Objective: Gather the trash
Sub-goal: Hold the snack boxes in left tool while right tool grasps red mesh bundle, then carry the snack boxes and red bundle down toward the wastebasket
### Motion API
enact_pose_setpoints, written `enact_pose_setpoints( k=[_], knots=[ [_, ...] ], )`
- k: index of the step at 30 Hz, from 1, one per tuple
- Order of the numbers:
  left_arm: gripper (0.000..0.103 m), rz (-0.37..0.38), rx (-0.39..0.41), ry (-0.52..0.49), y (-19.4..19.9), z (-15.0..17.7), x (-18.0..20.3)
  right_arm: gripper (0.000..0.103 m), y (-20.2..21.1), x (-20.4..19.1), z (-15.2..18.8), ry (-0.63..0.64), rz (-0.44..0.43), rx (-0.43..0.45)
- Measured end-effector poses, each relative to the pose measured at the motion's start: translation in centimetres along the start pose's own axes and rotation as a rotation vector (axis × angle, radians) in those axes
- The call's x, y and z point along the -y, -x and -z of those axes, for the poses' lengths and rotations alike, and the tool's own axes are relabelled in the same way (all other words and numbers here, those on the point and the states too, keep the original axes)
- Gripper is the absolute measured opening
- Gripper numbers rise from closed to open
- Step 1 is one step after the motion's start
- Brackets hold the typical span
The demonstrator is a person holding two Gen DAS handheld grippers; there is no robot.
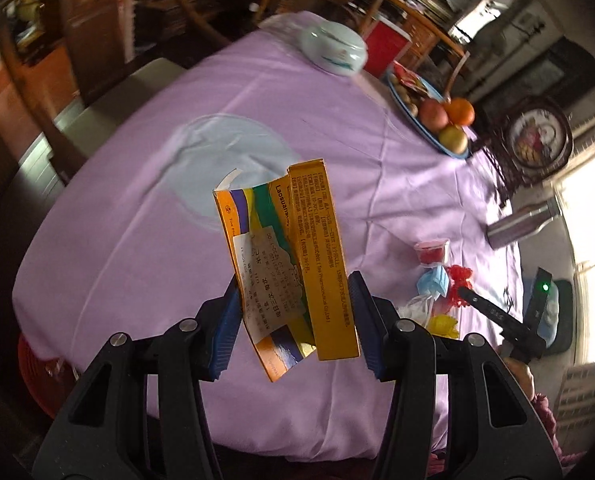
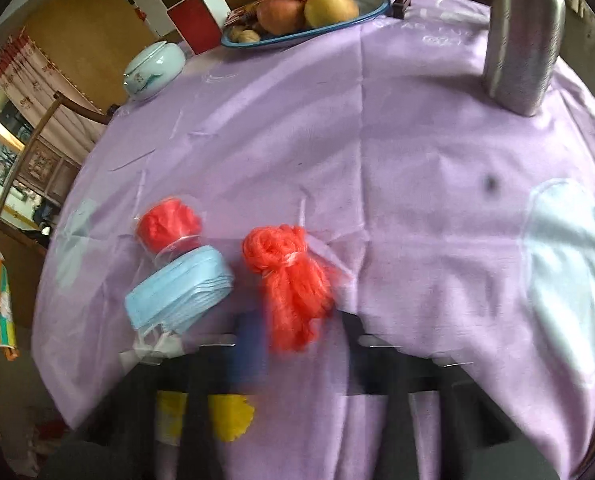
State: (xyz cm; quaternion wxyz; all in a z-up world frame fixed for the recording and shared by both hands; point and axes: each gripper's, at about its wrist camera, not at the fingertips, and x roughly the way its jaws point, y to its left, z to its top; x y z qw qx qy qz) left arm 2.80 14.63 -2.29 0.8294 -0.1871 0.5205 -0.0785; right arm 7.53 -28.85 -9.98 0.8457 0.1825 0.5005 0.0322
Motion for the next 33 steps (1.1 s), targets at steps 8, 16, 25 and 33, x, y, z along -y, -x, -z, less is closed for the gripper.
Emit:
enact_pose_setpoints(
  k=[8,16,25,33],
  knots=[
    [0.052,0.028,0.027,0.039,1.1,0.6,-1.8,0.023,7.9,-3.8,-0.5,0.109,-0.056,0.172],
    [0.052,0.016,0.067,0.052,3.4,1.1,-3.8,0.024,8.4,-8.4,1.3,0.159,-0.152,0.134],
    [0.052,-0.120,0.180,0.309,9.0,6.0,-12.3,0.024,5.4,-17.2,1.5,0.399,-0.303,0.000],
    [0.052,-0.250,0.217,0.568,12.9,13.5,-20.1,0.024,3.7,-26.3,2.8,0.595,-0.434,-0.090]
  ],
)
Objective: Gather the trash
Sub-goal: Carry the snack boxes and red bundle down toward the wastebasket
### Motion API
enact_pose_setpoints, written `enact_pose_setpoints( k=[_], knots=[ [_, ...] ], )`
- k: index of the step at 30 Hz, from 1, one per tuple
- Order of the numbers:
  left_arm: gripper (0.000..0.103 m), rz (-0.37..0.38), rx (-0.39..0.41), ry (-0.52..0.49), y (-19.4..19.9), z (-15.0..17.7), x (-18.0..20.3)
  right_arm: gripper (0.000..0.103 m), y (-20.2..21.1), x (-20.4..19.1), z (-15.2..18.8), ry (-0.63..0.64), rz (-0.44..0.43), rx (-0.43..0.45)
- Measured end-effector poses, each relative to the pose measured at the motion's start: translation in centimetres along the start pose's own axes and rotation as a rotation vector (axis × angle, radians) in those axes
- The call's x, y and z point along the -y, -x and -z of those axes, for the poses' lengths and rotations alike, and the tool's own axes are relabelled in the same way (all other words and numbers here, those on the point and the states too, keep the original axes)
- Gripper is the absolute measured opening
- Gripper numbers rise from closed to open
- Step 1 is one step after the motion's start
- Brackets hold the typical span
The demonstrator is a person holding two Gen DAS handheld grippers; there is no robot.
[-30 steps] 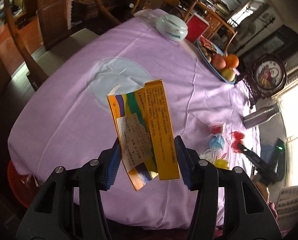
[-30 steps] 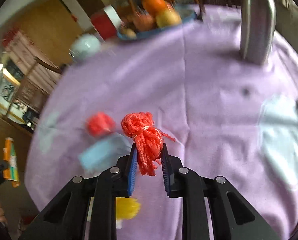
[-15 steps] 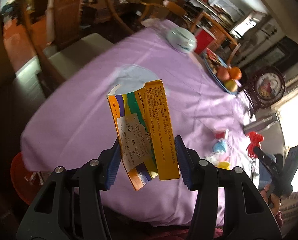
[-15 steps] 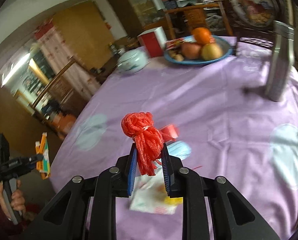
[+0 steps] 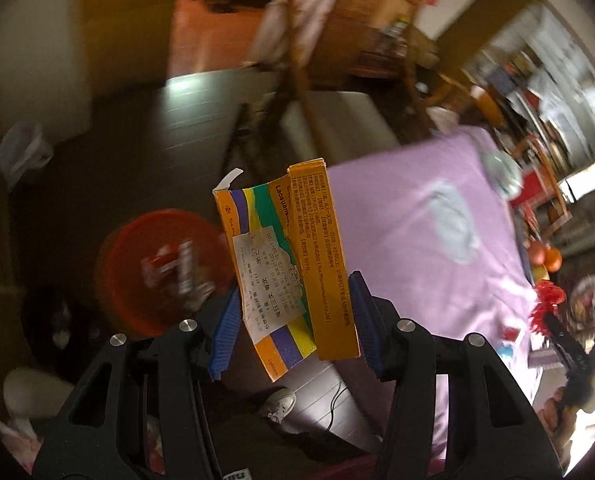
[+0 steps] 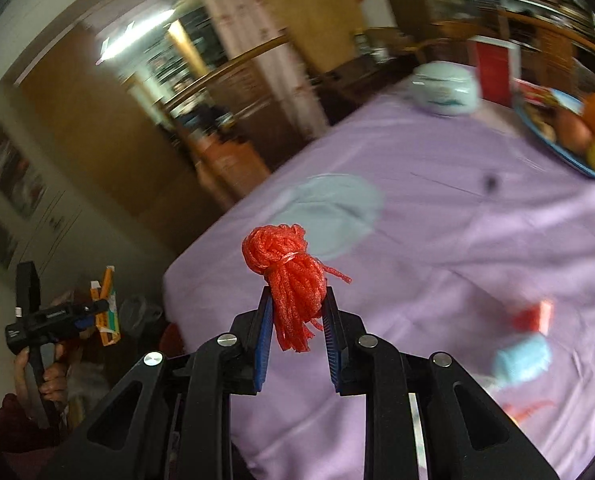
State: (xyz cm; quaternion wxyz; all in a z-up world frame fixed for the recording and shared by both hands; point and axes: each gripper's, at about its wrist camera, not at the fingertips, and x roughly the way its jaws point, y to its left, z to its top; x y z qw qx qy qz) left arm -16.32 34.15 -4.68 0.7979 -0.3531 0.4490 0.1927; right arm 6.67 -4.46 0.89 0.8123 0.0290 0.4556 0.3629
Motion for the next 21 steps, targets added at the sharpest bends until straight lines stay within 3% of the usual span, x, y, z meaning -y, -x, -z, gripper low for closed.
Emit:
enact_pose_setpoints(
  k=[10,18,21],
  knots=[
    [0.054,-0.049,-0.068,0.100,-3.1,-1.0,-7.1,0.024,-2.9,-6.0,-0.7,0.079,-0.021,-0.068],
    [0.059,-0.087,-0.128,0.147,-6.3,-1.5,-9.9,0.024,-4.9,-7.8,-1.4,0.107,0.008,-0.124],
    [0.065,-0.075,-0.145,0.183,-6.6,-1.4,-11.0,0.024,-6.0,-9.0,-1.7,0.129,0.002,-0.147]
  ],
)
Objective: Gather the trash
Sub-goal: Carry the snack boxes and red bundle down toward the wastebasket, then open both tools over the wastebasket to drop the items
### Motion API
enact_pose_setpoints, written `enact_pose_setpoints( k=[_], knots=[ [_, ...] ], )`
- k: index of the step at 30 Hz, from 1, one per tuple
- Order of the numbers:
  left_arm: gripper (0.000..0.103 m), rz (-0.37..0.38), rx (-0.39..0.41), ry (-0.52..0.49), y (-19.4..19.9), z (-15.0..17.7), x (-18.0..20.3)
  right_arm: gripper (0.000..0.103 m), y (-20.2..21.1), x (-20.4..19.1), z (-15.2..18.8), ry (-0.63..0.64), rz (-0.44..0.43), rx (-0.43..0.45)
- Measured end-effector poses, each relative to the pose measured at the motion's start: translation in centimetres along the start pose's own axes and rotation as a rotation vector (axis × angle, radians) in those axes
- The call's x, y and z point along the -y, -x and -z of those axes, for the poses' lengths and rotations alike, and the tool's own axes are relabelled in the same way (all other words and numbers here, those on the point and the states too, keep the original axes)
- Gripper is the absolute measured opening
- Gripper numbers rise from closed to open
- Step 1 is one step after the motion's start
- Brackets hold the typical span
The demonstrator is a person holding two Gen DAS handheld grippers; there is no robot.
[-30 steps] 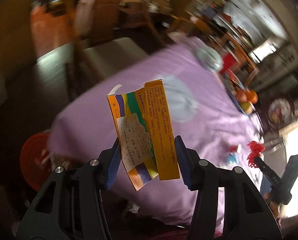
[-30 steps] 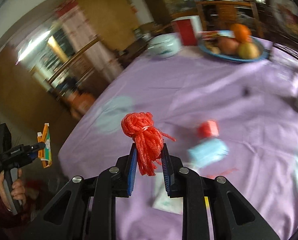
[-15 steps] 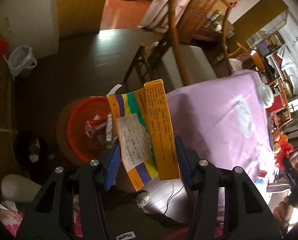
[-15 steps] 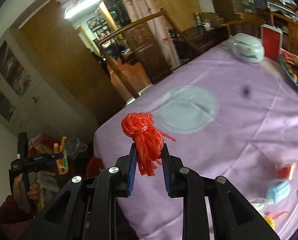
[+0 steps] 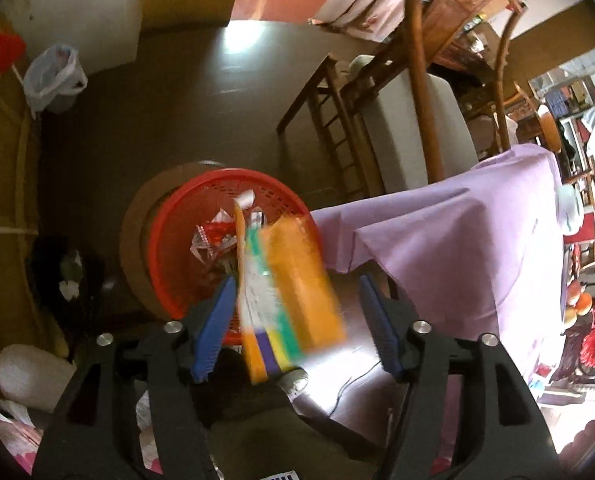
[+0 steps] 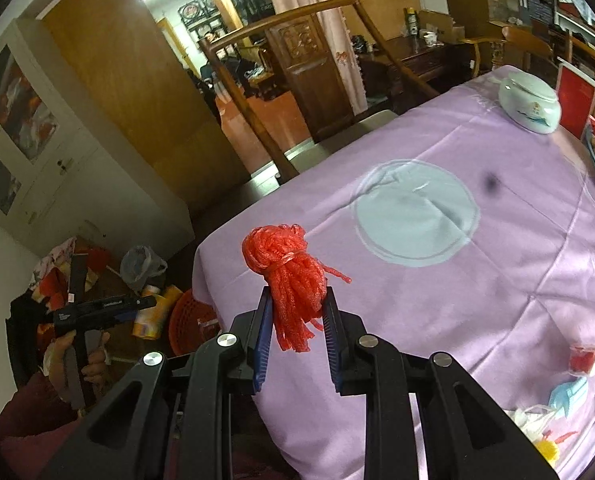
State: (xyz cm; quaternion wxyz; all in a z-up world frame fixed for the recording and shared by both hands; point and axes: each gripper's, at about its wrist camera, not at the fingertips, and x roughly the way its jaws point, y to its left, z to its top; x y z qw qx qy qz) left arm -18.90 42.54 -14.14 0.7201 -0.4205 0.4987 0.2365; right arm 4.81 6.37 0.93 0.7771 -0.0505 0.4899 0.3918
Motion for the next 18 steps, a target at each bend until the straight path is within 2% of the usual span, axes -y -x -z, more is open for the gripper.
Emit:
enact_pose_setpoints(
  k=[9,18],
  knots=[
    [0.070,-0.008,0.017,0.049,1.4,-0.7,-1.7,0.024,-3.2,-4.0,-1.5,0.101,-0.058,-0.061],
    [0.078,-0.060,0.089,0.139,4.9,0.0,-5.7,0.024,-7.3,-11.6,-1.5,0.302,-0.174,-0.168]
  ],
)
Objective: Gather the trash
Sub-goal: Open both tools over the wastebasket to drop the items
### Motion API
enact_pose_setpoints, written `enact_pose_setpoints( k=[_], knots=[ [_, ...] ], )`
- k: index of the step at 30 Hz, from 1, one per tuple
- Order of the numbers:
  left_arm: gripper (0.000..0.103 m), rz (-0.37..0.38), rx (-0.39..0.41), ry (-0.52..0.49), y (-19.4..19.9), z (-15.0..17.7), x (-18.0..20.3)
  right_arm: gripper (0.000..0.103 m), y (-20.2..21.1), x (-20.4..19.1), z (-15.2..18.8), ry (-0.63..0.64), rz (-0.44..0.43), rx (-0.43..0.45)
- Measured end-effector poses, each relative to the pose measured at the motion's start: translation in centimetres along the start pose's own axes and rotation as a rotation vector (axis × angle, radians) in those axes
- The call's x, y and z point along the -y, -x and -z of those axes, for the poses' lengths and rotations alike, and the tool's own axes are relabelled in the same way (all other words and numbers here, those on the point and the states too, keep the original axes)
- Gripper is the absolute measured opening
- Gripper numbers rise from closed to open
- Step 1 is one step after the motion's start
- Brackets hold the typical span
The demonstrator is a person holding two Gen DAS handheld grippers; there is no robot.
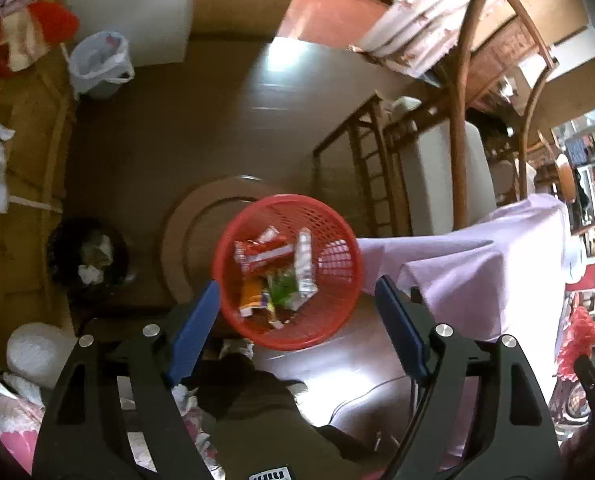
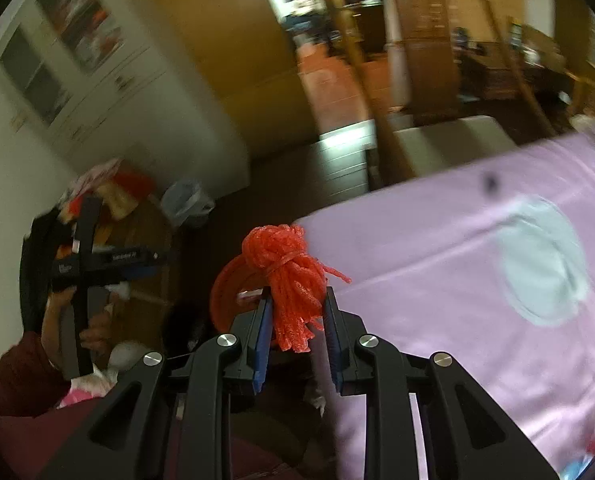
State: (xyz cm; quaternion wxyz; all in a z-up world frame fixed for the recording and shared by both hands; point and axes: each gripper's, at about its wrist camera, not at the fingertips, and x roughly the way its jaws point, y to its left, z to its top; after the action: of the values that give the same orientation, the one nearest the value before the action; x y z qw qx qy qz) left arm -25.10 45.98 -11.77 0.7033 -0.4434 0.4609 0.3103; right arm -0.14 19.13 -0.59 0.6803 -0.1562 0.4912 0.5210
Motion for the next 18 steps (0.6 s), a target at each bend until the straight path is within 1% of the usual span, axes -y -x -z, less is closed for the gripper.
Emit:
enact_pose_setpoints(
  k=[3,10,13,14,15,18],
  knots=[
    [0.079,-0.019,0.013,0.012,1.1,0.5,-1.1,0.024,-2.1,-2.4,-1.0,0.062,-0.047,-0.040],
    [0.082,-0.038,0.029,0.046,2.8,1.7,-3.5,0.027,-6.0,-6.5,-3.1,0.151,-0.121,-0.110],
    [0.084,-0.051,0.035,0.054,3.2,2.2,-4.2,0.034,-7.9,-7.9,-3.7,0.175,-0.142,-0.146],
    [0.085,-0.054,0.038,0.057,3.3,2.2,-4.5,0.044,-8.3,-8.1,-3.8,0.178,-0.146,-0.155],
    [0.085,-0.061,0.041,0.060,3.4,2.4,-4.7,0.048,-8.8,-8.4,-4.0,0.183,-0.145,-0.167],
    [0.085,-0.078,0.048,0.063,3.5,2.6,-5.2,0.050,-9.2,-8.8,-4.1,0.196,-0.139,-0.184]
  ],
)
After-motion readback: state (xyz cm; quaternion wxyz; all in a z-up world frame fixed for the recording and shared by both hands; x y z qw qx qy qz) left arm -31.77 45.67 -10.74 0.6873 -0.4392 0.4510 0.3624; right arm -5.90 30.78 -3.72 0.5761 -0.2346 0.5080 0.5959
